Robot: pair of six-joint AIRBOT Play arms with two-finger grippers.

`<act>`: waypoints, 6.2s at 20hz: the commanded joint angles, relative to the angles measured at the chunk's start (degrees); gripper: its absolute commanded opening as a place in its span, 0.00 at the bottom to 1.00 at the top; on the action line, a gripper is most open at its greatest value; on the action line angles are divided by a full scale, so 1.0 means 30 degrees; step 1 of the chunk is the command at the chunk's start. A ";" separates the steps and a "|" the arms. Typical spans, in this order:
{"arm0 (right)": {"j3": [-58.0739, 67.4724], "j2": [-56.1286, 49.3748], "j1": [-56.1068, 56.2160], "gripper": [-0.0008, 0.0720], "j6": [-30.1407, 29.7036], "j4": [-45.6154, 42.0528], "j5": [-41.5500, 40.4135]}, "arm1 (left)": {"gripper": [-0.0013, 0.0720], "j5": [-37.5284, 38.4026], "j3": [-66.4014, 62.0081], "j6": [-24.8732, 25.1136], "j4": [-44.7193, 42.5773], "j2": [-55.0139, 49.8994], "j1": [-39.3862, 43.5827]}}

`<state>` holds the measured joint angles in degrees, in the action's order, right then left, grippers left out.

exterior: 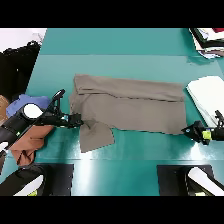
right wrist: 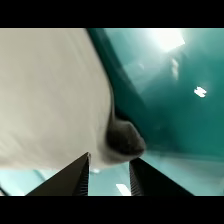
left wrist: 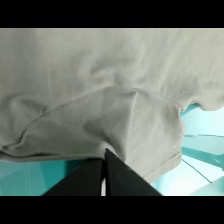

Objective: Fold the shirts.

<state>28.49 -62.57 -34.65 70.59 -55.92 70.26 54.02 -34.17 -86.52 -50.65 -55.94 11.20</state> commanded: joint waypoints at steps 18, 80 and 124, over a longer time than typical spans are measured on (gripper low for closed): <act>0.5982 0.7526 0.4743 0.03 0.3351 -0.5202 0.5814 | 0.06 0.7533 -0.2011 -0.2448 -0.3446 0.6900 0.0015; 2.1784 -0.4728 1.7894 0.03 -0.0335 0.6717 0.2069 | 0.06 -0.2149 -1.8622 -0.1158 -0.0933 -1.6684 0.7883; 1.7690 -1.4775 2.0779 0.51 0.0816 0.6747 -0.1399 | 0.06 0.4160 -1.8804 -0.0444 -0.6513 -0.5355 -0.4284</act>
<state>77.25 -102.91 24.75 73.01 -37.63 65.60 66.70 -90.76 -87.99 -70.48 -71.99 -1.63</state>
